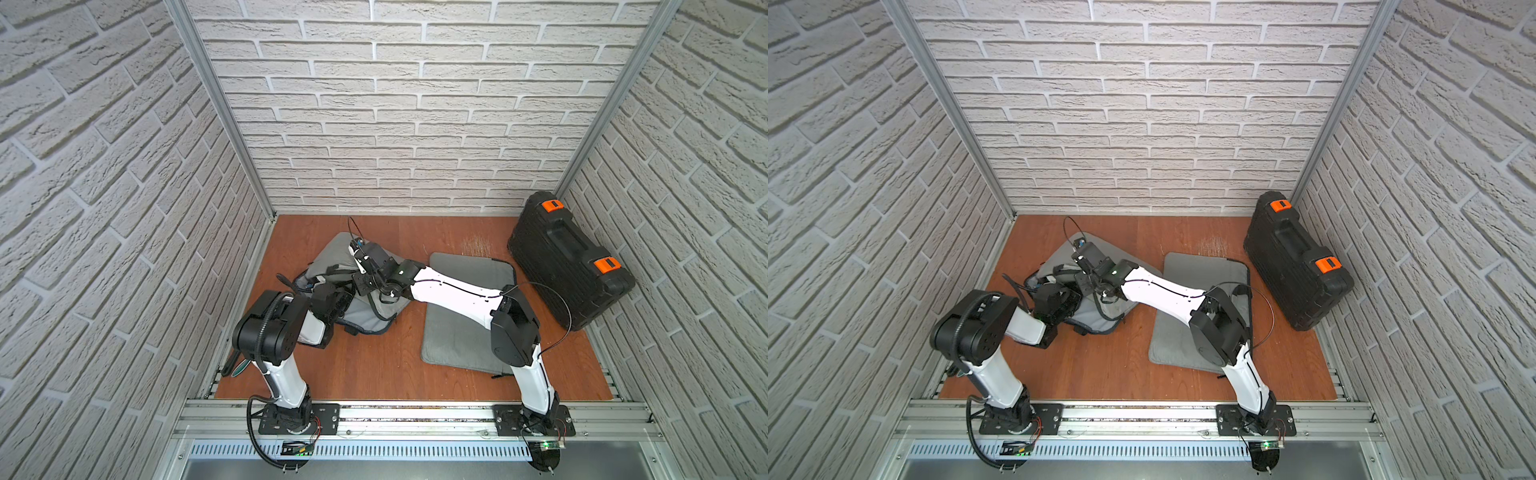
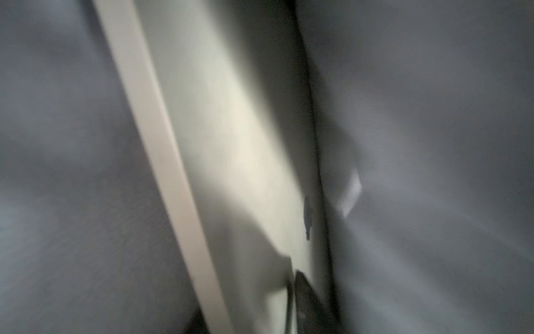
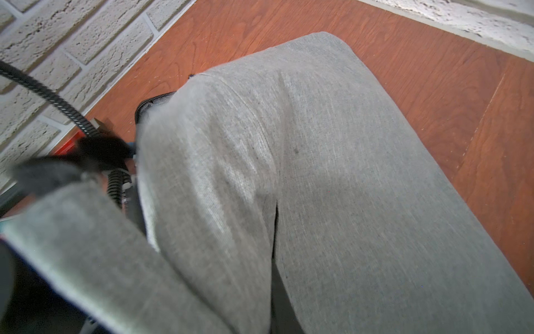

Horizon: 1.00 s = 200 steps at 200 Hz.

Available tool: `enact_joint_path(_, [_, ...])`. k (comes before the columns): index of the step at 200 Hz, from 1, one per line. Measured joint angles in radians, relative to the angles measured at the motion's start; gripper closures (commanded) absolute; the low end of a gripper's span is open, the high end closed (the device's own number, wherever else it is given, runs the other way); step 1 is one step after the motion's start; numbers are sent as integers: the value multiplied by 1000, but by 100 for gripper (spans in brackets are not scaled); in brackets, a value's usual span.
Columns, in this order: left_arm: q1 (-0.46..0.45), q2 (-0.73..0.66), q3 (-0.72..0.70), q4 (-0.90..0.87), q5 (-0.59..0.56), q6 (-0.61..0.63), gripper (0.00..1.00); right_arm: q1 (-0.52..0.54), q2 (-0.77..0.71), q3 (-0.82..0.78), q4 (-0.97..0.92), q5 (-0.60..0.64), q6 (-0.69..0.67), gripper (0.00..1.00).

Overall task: Open the zippered laptop bag and take out the laptop
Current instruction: Take out the laptop from the zippered laptop bag.

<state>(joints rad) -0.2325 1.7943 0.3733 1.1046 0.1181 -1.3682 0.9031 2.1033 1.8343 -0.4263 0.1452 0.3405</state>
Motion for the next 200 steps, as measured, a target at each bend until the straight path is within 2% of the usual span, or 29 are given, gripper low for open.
enact_joint_path(29, [0,41,2,99,14,-39,73,-1,-11,-19,22,-1,0,94])
enact_joint_path(89, [0,97,53,116,32,-50,69,-4,-22,-48,53,-16,-5,94])
enact_joint_path(104, [0,106,68,115,35,-50,72,-5,-35,-61,56,-22,-7,94])
enact_joint_path(123, [3,109,71,142,40,-71,85,-10,-44,-62,58,-22,-8,94])
enact_joint_path(142, [7,109,90,187,47,-109,94,-13,-51,-64,64,-23,-8,94])
enact_joint_path(166, [9,109,88,188,50,-111,100,-14,-67,-79,74,-11,-15,94])
enact_joint_path(200, [10,71,74,153,62,-123,100,-8,-67,-96,86,-10,-38,94])
